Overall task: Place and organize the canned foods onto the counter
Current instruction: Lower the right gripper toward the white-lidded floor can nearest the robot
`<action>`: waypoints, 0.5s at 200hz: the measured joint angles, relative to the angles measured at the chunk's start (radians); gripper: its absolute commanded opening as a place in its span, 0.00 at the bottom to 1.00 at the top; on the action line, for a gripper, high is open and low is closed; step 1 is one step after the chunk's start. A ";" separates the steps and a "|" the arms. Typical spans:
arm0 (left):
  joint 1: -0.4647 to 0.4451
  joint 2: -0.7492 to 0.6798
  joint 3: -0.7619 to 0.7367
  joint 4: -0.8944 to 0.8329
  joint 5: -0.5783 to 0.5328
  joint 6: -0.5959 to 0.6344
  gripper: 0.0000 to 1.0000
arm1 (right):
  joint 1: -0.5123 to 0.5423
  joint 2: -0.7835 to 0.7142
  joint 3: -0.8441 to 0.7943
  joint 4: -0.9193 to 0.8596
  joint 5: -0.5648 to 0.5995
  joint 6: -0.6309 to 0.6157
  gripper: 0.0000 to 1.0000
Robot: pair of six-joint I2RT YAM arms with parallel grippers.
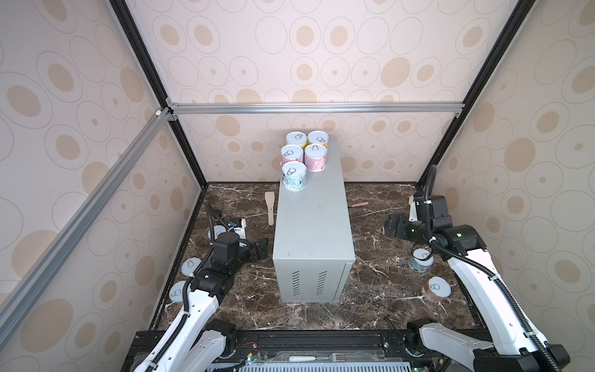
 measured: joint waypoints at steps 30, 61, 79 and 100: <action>0.000 0.000 0.000 0.000 0.009 0.000 0.99 | -0.108 -0.006 -0.133 0.051 0.000 0.035 1.00; 0.000 0.001 0.000 0.000 0.017 0.000 0.99 | -0.183 -0.008 -0.256 0.113 0.036 0.088 1.00; 0.000 0.007 0.000 0.000 0.019 0.000 0.99 | -0.209 -0.006 -0.317 0.148 0.068 0.116 1.00; 0.000 0.028 0.000 0.000 0.021 0.000 0.99 | -0.234 0.000 -0.371 0.187 0.098 0.144 1.00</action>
